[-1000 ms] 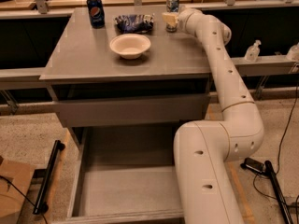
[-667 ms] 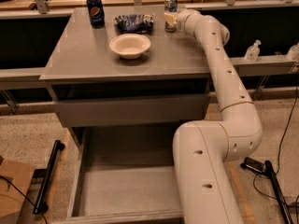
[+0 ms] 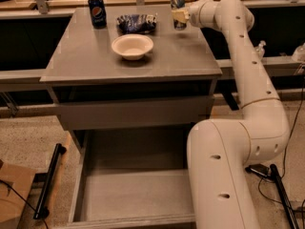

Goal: Place redbull can into middle drawer

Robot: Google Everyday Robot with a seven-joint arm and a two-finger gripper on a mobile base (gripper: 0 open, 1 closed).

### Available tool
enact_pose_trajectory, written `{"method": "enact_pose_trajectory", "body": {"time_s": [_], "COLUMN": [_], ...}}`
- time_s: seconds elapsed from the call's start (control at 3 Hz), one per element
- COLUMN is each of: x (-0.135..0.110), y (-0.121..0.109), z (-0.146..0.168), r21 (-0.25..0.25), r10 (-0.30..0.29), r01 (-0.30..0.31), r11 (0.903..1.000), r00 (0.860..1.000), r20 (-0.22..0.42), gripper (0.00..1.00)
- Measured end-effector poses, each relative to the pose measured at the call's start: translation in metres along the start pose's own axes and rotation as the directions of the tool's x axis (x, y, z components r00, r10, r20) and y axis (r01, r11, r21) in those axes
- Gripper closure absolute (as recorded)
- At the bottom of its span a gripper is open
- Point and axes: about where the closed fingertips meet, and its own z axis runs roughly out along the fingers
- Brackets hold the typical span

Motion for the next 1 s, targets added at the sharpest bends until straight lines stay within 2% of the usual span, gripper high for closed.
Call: {"method": "enact_pose_trajectory", "body": {"time_s": [0.33,0.67,1.0], "x": [-0.016,-0.022,-0.016], "y": [0.004,0.009,0.012], "z": [-0.053,-0.133,-0.188], "r21": [-0.084,-0.193,-0.244], "r10": [-0.124,-0.211,-0.187], "r01": [0.116,0.165,0.104], "r11": [0.9897,0.9673,0.9643], "r00": [0.987,0.945,0.918], "r20": [-0.101,-0.25,-0.35], "gripper": [1.0,1.0,1.0]}}
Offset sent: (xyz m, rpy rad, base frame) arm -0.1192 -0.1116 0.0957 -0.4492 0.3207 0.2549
